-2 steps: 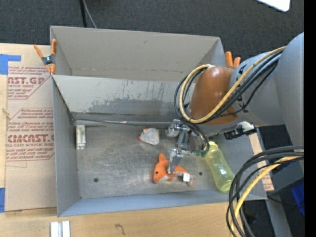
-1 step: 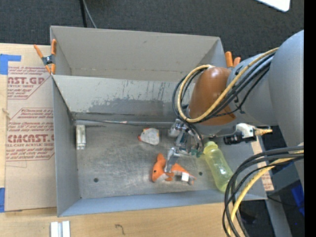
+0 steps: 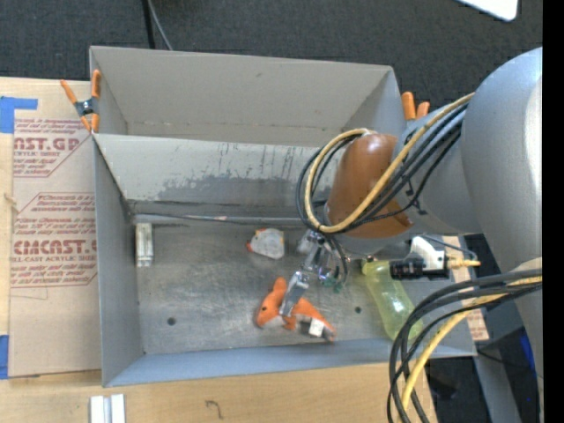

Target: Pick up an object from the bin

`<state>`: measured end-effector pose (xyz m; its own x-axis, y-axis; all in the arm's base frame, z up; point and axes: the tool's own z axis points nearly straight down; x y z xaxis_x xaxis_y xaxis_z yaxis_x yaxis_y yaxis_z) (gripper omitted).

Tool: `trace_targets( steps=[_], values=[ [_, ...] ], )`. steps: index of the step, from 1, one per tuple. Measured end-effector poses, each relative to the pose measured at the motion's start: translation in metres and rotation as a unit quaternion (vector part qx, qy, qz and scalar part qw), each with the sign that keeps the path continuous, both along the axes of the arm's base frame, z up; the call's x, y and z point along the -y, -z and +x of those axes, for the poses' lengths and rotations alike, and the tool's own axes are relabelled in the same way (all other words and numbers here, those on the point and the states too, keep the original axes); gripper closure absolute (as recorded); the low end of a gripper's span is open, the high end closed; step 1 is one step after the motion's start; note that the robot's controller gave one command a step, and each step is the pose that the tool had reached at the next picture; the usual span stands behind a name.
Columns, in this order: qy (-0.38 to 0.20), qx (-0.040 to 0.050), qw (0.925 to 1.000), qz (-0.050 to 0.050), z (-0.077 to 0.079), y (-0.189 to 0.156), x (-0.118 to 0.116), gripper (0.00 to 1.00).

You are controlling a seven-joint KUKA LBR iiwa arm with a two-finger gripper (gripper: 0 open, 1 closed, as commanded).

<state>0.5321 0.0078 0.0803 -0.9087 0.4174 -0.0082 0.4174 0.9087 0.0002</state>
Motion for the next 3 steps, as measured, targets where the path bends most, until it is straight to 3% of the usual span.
trace_targets(
  steps=[1,2,3],
  values=[
    [-0.155,-0.0067,0.9879,0.004,-0.034,0.006,0.003,1.00],
    [-0.155,-0.0066,0.9879,0.004,-0.034,0.006,0.003,1.00],
    [-0.208,-0.0046,0.9782,0.001,-0.024,-0.084,0.053,1.00]
  ],
)
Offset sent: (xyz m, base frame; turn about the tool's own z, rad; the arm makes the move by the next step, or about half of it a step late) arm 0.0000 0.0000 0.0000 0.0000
